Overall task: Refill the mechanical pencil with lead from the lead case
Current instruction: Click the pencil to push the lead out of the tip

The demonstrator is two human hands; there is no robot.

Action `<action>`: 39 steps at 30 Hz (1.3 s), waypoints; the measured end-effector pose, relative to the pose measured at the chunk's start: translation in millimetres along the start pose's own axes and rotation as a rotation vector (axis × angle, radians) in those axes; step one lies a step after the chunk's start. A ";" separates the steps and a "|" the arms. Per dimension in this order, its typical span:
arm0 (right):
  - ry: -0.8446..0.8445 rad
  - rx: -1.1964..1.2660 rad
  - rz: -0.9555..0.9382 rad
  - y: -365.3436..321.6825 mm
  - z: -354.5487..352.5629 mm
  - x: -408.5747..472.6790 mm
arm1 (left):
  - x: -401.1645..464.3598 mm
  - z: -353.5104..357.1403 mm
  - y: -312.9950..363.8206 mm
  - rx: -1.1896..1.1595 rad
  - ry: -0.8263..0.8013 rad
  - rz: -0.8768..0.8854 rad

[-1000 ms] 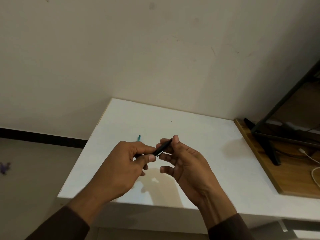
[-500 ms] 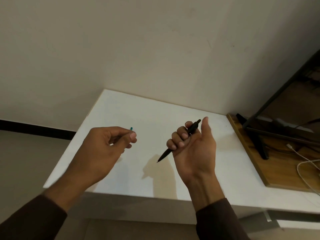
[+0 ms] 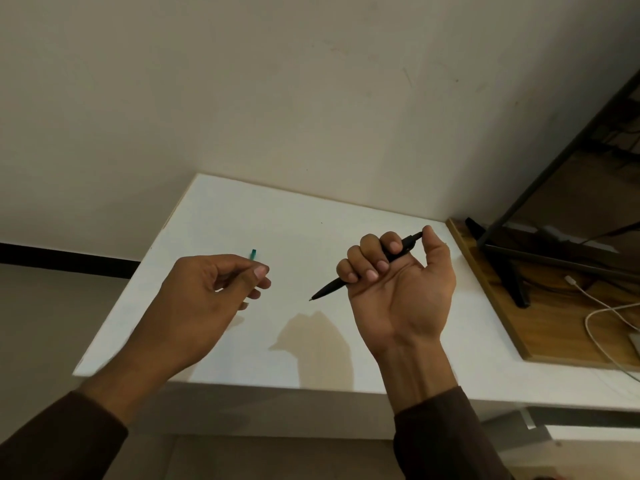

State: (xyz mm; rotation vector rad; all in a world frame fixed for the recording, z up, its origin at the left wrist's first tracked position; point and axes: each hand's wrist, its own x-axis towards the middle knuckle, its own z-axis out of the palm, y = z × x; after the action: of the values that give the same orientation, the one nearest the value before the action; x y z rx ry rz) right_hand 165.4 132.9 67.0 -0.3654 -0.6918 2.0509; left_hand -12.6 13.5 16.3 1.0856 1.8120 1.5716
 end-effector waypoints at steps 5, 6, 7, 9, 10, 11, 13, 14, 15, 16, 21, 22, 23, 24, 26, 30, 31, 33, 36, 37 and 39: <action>0.036 -0.002 -0.050 -3.0 1.2 0.9 | -0.8 0.6 0.8 -0.003 -0.010 0.002; 0.039 0.002 -0.056 -3.8 1.3 1.1 | -0.9 0.4 0.5 -0.002 -0.012 0.004; 0.041 0.006 -0.061 -4.6 1.2 1.3 | -1.0 0.4 0.2 0.000 -0.014 0.005; 0.040 0.009 -0.066 -6.0 1.0 1.6 | -1.3 0.5 -0.2 0.003 -0.017 -0.001; 0.037 0.009 -0.069 -6.7 0.9 1.6 | -1.4 0.6 -0.3 0.002 -0.019 -0.005; 0.034 0.009 -0.071 -7.3 0.9 1.5 | -1.4 0.9 -0.3 0.001 -0.021 -0.008; 0.031 0.007 -0.075 -8.1 0.9 1.1 | -1.5 0.8 -0.5 0.000 -0.026 -0.008; 0.032 0.004 -0.080 -8.4 1.0 1.1 | -1.7 0.8 -0.6 0.002 -0.030 -0.006; 0.035 0.002 -0.087 -8.6 1.1 1.1 | -2.0 0.9 -0.8 0.005 -0.034 -0.003; 0.038 0.000 -0.094 -8.8 1.3 1.1 | -2.1 0.8 -1.1 0.009 -0.038 0.002; 0.048 0.002 -0.104 -9.5 2.8 1.2 | -1.0 0.0 -2.2 0.031 -0.036 0.016; 0.047 0.004 -0.102 -9.6 3.1 1.2 | -0.9 -0.5 -2.2 0.033 -0.035 0.018; 0.046 0.005 -0.103 -9.9 3.4 1.2 | -0.9 -0.7 -2.3 0.035 -0.034 0.020; 0.046 0.004 -0.105 -10.2 3.5 1.2 | -0.9 -1.1 -2.6 0.040 -0.034 0.020; 0.049 -0.001 -0.110 -10.7 3.5 0.9 | -0.8 -1.6 -2.6 0.052 -0.032 0.013; 0.051 -0.003 -0.113 -11.3 3.7 0.4 | -1.9 -1.4 -1.1 0.071 -0.025 0.006; 0.051 -0.006 -0.114 -11.4 3.8 0.4 | -2.6 -1.2 -0.8 0.079 -0.023 0.005; 0.052 -0.009 -0.120 -11.8 3.6 0.5 | -4.0 -0.8 0.5 0.099 -0.020 0.002; 0.051 -0.011 -0.121 -12.3 3.3 0.8 | -3.8 -0.5 2.9 0.132 -0.014 0.008; 0.050 -0.011 -0.118 -12.3 3.5 0.8 | -3.9 0.1 3.1 0.157 -0.010 0.018; 0.049 -0.008 -0.115 -11.9 3.6 0.7 | -4.8 2.3 2.5 0.233 -0.010 0.047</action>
State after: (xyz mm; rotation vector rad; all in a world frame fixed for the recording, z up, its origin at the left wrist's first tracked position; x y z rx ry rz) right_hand 171.2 137.5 77.0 -0.3708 -0.6760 1.9254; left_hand -7.5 10.9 17.7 1.2453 2.0140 1.4039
